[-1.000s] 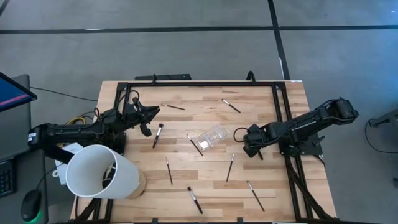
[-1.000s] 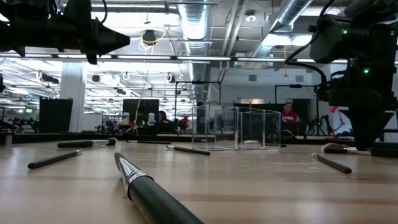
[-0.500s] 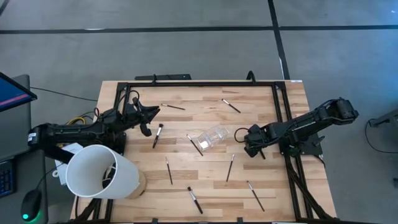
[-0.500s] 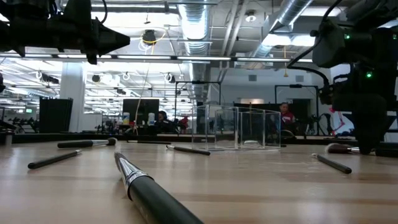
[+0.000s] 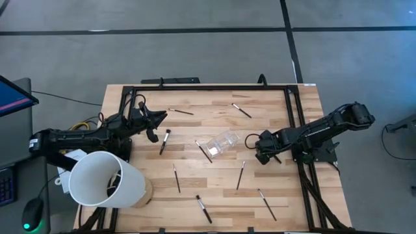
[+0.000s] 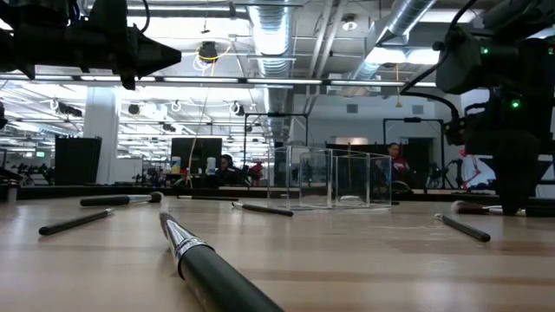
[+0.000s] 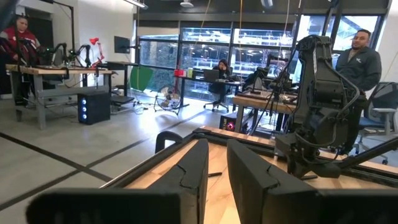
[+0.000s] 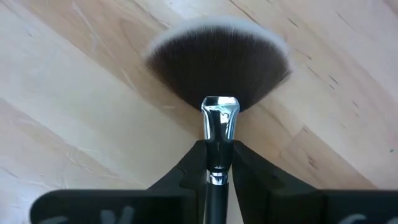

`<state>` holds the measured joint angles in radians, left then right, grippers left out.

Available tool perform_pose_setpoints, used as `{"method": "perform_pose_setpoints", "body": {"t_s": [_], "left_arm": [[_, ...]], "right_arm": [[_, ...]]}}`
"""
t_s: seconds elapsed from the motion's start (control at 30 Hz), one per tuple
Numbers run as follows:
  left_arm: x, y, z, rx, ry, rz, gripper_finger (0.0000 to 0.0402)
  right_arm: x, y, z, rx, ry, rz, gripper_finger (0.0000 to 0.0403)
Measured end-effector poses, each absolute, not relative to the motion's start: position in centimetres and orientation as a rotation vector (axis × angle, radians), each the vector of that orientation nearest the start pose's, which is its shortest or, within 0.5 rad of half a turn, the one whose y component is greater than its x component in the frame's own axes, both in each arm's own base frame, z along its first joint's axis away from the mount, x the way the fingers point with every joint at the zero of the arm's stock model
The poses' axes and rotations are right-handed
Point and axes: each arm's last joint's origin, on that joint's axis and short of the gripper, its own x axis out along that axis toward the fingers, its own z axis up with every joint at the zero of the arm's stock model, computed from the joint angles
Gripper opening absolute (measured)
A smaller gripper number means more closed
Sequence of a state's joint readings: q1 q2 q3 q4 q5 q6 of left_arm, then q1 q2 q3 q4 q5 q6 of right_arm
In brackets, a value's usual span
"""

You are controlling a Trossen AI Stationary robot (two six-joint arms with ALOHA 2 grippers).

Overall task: Put items in baskets/containers
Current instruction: Put the black highlighter brush into the transparent organizer

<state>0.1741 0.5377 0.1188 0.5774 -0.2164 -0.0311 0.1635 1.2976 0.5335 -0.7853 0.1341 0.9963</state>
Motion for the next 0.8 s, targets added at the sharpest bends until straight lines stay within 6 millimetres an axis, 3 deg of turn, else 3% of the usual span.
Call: {"method": "perform_pose_setpoints", "body": {"t_s": [0.43, 0.8], "left_arm": [[13.3, 3.0, 20.9, -0.034, -0.165, 0.387, 0.0057], [13.3, 3.0, 20.9, -0.034, -0.166, 0.387, 0.0057]], "right_arm": [[16.6, 2.6, 14.3, 0.435, 1.288, -0.703, 0.0058], [15.4, 4.4, 18.7, 0.403, 0.825, -0.607, 0.0058]]}}
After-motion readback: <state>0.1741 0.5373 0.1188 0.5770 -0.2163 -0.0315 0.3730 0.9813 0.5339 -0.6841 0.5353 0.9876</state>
